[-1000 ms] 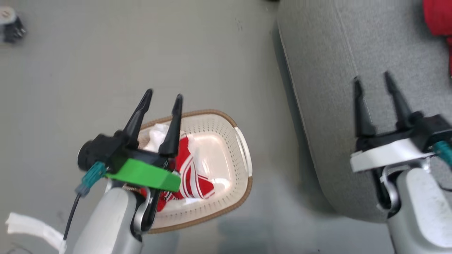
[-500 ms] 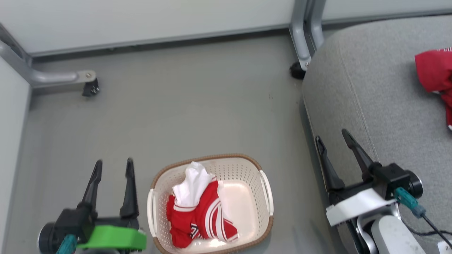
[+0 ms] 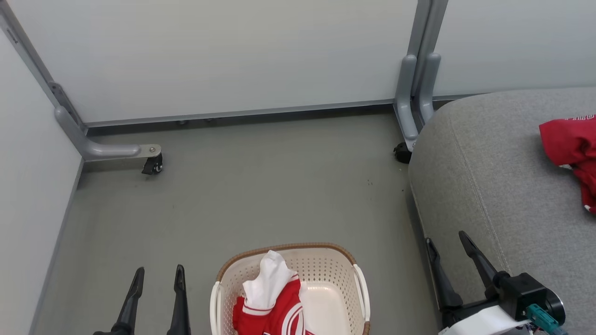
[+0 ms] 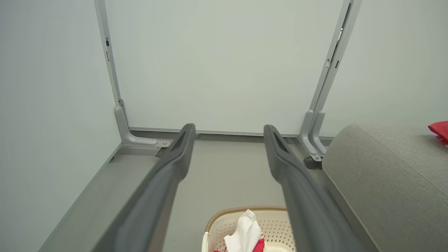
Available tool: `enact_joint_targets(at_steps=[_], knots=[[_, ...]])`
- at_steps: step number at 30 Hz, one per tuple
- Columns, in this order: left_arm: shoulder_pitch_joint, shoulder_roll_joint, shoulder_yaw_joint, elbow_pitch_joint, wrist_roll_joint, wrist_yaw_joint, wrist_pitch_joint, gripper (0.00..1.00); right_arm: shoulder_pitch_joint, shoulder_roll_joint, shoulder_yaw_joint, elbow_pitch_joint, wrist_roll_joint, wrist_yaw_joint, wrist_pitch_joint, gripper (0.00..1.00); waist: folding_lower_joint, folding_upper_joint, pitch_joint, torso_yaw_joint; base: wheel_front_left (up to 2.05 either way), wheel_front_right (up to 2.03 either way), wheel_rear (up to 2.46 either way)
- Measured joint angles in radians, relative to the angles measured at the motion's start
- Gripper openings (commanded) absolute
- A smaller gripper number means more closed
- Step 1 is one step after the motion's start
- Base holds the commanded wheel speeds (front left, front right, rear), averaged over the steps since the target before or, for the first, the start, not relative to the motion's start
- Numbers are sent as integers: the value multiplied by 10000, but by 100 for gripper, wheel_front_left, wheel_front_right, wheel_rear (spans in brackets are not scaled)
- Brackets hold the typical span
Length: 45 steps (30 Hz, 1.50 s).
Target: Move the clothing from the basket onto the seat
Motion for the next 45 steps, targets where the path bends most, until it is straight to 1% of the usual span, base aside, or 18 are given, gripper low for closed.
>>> enact_joint_targets(at_steps=[5,12,45], knots=[[139,0,-44,-6,12,25,0,100,199,50,-96,-82,-10,0,0,100,0,0,-235,4,0,0,0],[153,0,-56,48,35,-19,0,100,224,136,-173,-117,-50,0,0,100,0,0,-290,-108,0,0,0],[157,0,-219,130,104,10,0,100,349,-15,-148,-234,-102,0,0,100,0,0,-500,-287,0,0,0]])
